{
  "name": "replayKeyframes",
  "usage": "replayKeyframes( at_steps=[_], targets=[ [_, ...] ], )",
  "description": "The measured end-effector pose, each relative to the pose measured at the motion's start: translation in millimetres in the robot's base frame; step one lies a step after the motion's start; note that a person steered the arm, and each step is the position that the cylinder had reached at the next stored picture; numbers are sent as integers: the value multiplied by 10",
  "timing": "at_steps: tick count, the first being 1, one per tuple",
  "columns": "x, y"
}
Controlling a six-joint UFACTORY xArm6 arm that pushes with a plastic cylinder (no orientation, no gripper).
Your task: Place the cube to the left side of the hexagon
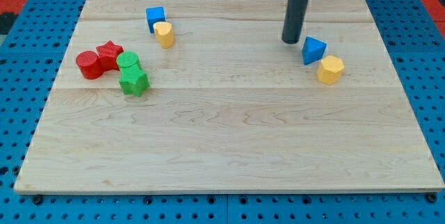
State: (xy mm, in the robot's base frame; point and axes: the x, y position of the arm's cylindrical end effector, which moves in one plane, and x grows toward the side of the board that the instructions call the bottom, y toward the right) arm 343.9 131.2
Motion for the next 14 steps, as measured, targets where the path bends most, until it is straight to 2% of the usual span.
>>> replayKeyframes(
  at_steps=[2, 3, 4, 5, 6, 7, 9, 10, 11, 12, 14],
  targets=[
    [64, 275],
    [-506, -209],
    [-1305, -1339],
    [-1493, -2365],
    [-1026, -2769],
    [-614, -2891],
    [90, -2610],
    [84, -2251],
    [-98, -2685],
    [-234, -2559],
    [-54, -1518]
  ],
)
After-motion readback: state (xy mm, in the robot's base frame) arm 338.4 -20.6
